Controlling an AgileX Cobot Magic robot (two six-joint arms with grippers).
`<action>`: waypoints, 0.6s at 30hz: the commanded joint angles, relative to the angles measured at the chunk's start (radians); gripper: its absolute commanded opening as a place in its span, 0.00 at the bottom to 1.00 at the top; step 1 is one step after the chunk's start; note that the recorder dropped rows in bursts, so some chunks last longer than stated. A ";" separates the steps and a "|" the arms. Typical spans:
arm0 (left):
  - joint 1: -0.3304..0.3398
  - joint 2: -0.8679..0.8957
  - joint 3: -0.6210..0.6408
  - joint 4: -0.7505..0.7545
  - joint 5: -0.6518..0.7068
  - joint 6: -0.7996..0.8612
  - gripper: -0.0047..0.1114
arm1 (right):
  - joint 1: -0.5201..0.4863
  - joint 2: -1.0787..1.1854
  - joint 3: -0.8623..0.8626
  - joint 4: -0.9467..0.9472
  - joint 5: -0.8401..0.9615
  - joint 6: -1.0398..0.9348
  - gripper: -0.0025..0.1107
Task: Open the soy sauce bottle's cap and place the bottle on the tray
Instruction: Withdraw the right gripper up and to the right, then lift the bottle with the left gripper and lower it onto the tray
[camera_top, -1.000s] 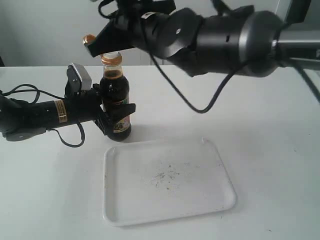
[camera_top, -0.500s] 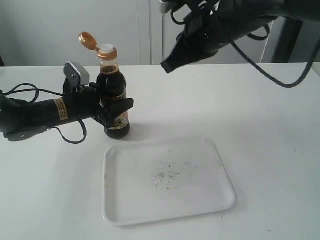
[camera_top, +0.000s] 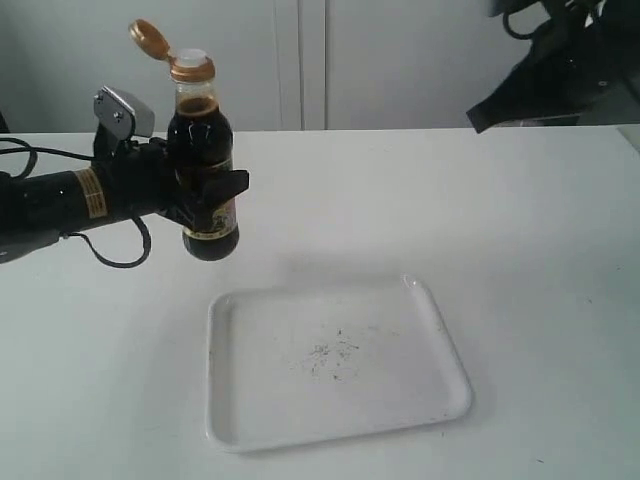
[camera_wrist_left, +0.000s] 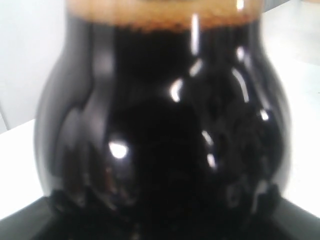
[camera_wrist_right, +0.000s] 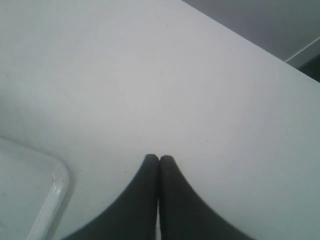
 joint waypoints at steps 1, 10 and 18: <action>0.000 -0.096 0.041 -0.046 -0.083 0.008 0.04 | -0.025 -0.033 0.061 -0.004 -0.081 0.014 0.02; -0.122 -0.159 0.088 -0.114 -0.083 0.032 0.04 | -0.027 -0.041 0.129 -0.002 -0.086 0.032 0.02; -0.284 -0.159 0.088 -0.251 -0.083 0.055 0.04 | -0.042 -0.044 0.146 0.000 -0.026 0.032 0.02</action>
